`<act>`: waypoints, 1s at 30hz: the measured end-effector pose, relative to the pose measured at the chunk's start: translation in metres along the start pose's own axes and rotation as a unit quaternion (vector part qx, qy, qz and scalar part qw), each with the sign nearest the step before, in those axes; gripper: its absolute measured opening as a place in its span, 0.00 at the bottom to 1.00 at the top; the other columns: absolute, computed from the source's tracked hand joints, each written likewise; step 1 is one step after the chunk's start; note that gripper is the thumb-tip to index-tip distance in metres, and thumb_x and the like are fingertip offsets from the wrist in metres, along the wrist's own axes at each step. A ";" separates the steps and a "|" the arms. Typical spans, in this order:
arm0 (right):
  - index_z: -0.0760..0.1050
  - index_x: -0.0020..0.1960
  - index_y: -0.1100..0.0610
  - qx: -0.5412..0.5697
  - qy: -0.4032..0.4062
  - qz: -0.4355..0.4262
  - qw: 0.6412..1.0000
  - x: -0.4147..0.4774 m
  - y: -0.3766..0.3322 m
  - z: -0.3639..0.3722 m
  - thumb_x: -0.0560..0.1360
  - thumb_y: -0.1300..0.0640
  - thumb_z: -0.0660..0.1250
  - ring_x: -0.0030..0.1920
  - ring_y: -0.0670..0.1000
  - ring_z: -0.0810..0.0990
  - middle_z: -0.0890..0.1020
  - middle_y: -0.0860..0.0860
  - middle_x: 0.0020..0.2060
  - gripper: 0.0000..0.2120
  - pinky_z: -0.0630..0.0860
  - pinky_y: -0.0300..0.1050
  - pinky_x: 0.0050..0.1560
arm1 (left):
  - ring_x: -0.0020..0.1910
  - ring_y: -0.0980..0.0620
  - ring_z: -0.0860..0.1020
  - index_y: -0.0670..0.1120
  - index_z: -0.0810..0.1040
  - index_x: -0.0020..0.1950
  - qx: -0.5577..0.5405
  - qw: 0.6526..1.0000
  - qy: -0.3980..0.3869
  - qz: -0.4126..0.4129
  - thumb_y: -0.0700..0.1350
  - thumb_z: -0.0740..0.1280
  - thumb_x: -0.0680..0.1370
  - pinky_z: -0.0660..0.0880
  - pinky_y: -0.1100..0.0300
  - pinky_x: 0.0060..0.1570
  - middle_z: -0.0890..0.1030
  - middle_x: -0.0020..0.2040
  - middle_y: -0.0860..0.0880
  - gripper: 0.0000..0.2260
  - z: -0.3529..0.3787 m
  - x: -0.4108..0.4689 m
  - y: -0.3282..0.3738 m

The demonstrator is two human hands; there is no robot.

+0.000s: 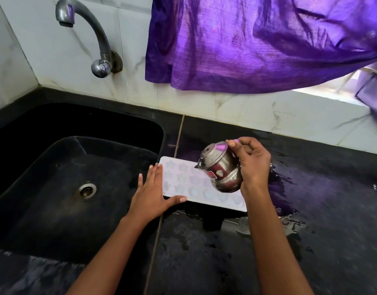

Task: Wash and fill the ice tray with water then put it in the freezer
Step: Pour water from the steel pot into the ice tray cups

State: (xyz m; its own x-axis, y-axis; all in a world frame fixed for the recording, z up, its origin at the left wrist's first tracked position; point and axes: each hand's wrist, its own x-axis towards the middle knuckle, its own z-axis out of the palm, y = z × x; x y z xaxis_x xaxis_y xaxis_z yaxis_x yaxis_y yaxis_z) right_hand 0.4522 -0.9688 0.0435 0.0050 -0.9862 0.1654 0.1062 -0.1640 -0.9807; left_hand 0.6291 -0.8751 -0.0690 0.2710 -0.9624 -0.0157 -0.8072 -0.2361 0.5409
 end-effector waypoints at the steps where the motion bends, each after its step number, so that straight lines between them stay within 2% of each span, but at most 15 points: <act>1: 0.76 0.38 0.54 -0.008 -0.005 -0.004 1.000 0.000 0.000 0.001 0.68 0.64 0.73 0.34 0.41 0.80 0.83 0.44 0.29 0.08 0.75 0.32 0.38 | 0.76 0.54 0.39 0.44 0.39 0.77 0.001 1.000 -0.001 -0.002 0.71 0.61 0.68 0.36 0.53 0.72 0.43 0.78 0.49 0.51 0.000 0.000 0.000; 8: 0.76 0.38 0.53 -0.050 -0.036 -0.032 0.998 0.002 -0.004 0.008 0.68 0.64 0.73 0.35 0.40 0.81 0.83 0.43 0.30 0.08 0.75 0.32 0.39 | 0.76 0.54 0.39 0.44 0.40 0.77 -0.002 1.000 -0.006 -0.005 0.71 0.61 0.67 0.35 0.52 0.71 0.43 0.78 0.49 0.52 -0.002 0.000 0.000; 12: 0.77 0.37 0.51 -0.076 -0.036 -0.045 0.995 0.004 -0.006 0.010 0.67 0.62 0.74 0.36 0.42 0.81 0.83 0.44 0.31 0.09 0.77 0.35 0.42 | 0.76 0.53 0.39 0.44 0.41 0.77 -0.007 1.000 -0.005 0.000 0.81 0.50 0.56 0.34 0.53 0.70 0.44 0.78 0.48 0.60 -0.001 0.001 -0.002; 15: 0.77 0.37 0.51 -0.082 -0.036 -0.049 0.995 0.005 -0.009 0.011 0.67 0.61 0.74 0.37 0.44 0.81 0.83 0.46 0.33 0.08 0.77 0.36 0.42 | 0.76 0.53 0.39 0.44 0.40 0.77 0.000 1.000 -0.003 -0.001 0.78 0.52 0.59 0.35 0.52 0.71 0.44 0.78 0.48 0.58 -0.001 0.001 -0.003; 18: 0.77 0.37 0.50 -0.097 -0.036 -0.053 0.993 0.006 -0.012 0.012 0.67 0.60 0.75 0.39 0.47 0.81 0.83 0.50 0.35 0.08 0.78 0.42 0.46 | 0.76 0.53 0.39 0.43 0.40 0.77 0.004 1.000 0.003 0.006 0.82 0.43 0.53 0.34 0.53 0.70 0.44 0.78 0.48 0.62 0.000 0.001 -0.004; 20: 0.77 0.36 0.50 -0.100 -0.035 -0.055 0.993 0.007 -0.015 0.013 0.67 0.60 0.75 0.38 0.48 0.80 0.83 0.51 0.35 0.08 0.78 0.43 0.46 | 0.76 0.53 0.39 0.43 0.41 0.77 0.002 1.000 0.002 0.006 0.83 0.41 0.51 0.35 0.53 0.70 0.44 0.78 0.48 0.64 0.001 0.002 -0.005; 24: 0.77 0.37 0.51 -0.094 -0.034 -0.060 0.993 0.008 -0.019 0.014 0.66 0.60 0.75 0.36 0.45 0.80 0.82 0.50 0.34 0.08 0.77 0.38 0.43 | 0.76 0.53 0.40 0.43 0.42 0.77 -0.001 1.000 0.005 0.007 0.84 0.40 0.50 0.36 0.53 0.71 0.45 0.78 0.48 0.66 0.001 0.001 -0.004; 30: 0.77 0.37 0.51 -0.096 -0.035 -0.060 0.993 0.009 -0.019 0.013 0.66 0.60 0.75 0.38 0.47 0.81 0.83 0.51 0.36 0.08 0.77 0.39 0.44 | 0.76 0.54 0.40 0.43 0.42 0.77 -0.021 1.000 0.000 0.006 0.84 0.41 0.49 0.36 0.57 0.71 0.45 0.78 0.48 0.66 -0.001 0.000 -0.003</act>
State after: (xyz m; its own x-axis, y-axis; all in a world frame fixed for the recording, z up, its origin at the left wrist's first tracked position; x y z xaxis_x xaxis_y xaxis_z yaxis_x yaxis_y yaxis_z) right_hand 0.4632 -0.9745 0.0650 0.0731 -0.9562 0.2834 -0.0811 -0.2890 -0.9539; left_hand 0.6318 -0.8748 -0.0696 0.2615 -0.9651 -0.0097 -0.7880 -0.2193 0.5753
